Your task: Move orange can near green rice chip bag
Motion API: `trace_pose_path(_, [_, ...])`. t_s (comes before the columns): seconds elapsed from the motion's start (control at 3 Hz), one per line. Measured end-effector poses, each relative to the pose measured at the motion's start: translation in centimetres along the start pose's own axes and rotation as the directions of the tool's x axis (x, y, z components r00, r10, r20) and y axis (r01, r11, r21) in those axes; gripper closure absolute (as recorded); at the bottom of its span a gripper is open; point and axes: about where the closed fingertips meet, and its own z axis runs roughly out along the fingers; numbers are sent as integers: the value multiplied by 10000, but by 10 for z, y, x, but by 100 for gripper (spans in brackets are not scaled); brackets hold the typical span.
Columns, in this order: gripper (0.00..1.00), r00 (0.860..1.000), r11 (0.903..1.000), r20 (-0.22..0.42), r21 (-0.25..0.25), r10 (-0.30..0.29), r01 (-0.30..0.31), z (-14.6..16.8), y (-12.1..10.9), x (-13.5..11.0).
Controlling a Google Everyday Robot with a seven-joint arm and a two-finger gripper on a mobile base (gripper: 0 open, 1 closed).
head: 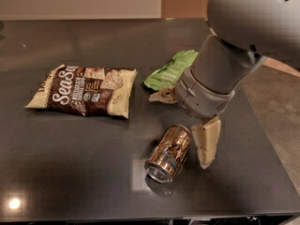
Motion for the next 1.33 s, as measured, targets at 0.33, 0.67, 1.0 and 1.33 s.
trace_pose_path(0.33, [0, 9986, 9973, -229, -570, -473, 459, 12, 1, 1])
trace_pose_path(0.67, [0, 9964, 9930, -367, -929, -764, 727, 18, 2, 2])
trace_pose_path(1.0, [18, 9949, 9862, -519, -1458, -869, 785, 26, 3, 8])
trace_pose_path(1.33, [42, 9955, 9822, -635, -1785, -702, 579, 29, 3, 19])
